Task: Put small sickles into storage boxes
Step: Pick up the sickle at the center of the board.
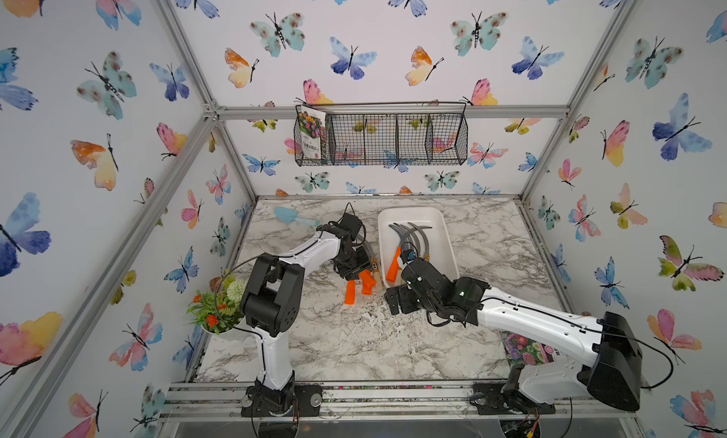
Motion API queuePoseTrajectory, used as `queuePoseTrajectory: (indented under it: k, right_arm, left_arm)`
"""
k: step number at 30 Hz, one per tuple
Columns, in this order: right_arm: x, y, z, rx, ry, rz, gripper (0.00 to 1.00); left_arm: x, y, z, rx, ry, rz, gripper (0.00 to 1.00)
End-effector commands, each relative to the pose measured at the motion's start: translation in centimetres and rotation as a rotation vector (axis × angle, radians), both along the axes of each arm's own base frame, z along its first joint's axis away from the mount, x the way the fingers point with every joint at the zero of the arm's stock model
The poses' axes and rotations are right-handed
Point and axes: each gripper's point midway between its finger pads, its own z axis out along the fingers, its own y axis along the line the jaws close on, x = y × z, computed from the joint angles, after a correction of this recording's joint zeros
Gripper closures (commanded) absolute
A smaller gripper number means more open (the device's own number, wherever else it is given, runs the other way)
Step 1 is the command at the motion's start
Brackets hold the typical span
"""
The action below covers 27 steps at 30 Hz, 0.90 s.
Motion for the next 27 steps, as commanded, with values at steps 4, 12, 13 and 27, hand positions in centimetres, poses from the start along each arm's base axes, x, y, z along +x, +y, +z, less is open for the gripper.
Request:
queuePoseTrajectory:
  k: [4, 12, 13, 27]
  right_arm:
    - [0.7, 0.4, 1.1, -0.003, -0.036, -0.010, 0.02]
    - [0.6, 0.1, 1.0, -0.007, -0.031, -0.021, 0.02]
    - [0.6, 0.1, 1.0, -0.007, -0.031, -0.021, 0.02]
    - [0.6, -0.1, 1.1, -0.004, -0.031, -0.028, 0.02]
  left_arm:
    - [0.4, 0.0, -2.0, 0.004, 0.043, 0.003, 0.51]
    - [0.9, -0.1, -3.9, 0.025, 0.063, -0.003, 0.56]
    - [1.0, -0.1, -4.0, 0.026, 0.062, -0.005, 0.56]
    - [1.5, -0.1, -3.0, 0.037, 0.030, -0.015, 0.82]
